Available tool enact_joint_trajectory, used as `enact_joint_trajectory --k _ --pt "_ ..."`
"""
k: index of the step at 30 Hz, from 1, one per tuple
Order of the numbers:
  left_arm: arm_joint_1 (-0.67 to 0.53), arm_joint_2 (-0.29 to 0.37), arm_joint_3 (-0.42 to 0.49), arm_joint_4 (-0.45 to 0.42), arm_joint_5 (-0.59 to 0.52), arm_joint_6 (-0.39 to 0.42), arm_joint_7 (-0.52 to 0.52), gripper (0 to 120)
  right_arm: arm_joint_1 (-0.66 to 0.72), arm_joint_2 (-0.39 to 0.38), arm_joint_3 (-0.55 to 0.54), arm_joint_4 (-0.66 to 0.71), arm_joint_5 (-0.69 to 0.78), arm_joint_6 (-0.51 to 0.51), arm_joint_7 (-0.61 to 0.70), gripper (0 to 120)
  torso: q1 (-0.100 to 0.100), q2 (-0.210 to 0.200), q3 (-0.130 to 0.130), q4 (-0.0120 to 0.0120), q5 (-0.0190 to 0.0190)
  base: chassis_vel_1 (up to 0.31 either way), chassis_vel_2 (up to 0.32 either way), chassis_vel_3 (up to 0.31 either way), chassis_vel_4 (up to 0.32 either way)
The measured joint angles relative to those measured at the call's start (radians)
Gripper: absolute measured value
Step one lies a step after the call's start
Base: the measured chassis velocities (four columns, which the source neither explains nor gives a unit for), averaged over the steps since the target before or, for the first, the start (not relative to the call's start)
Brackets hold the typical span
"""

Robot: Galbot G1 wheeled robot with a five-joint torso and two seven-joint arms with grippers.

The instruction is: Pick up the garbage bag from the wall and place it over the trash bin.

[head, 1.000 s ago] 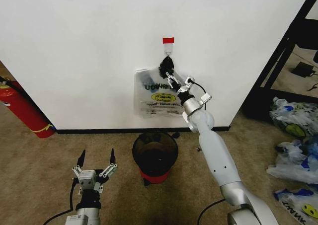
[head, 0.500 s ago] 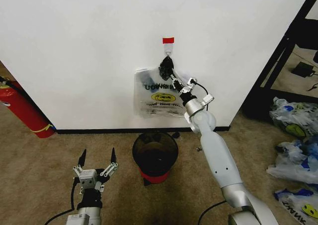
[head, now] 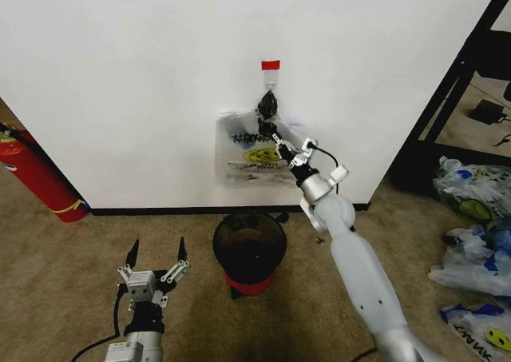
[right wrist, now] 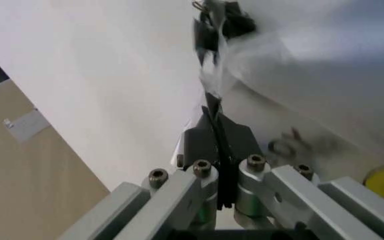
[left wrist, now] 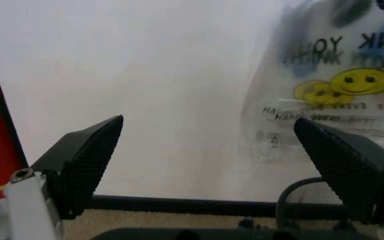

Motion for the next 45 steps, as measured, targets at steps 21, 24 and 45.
enact_joint_trajectory --k 21,24,45 --pt "0.008 0.017 0.006 -0.006 -0.012 -0.015 -0.002 100 -0.277 -0.051 0.026 0.198 -0.084 0.012 -0.039 0 0.0 0.0 0.0 0.0002 -0.0001 0.0 0.0 0.0 0.0" --pt "0.006 0.02 0.008 -0.006 -0.012 -0.016 -0.002 100 -0.319 -0.068 0.036 0.227 -0.1 0.02 -0.047 0 0.0 0.0 0.0 0.0002 -0.0001 0.0 0.0 0.0 0.0" --pt "-0.011 0.044 0.033 0.01 -0.023 -0.023 -0.001 100 -0.632 -0.146 0.103 0.434 -0.285 0.121 -0.111 0 0.0 0.0 0.0 0.0001 0.0 0.0 0.0 0.0 0.0"
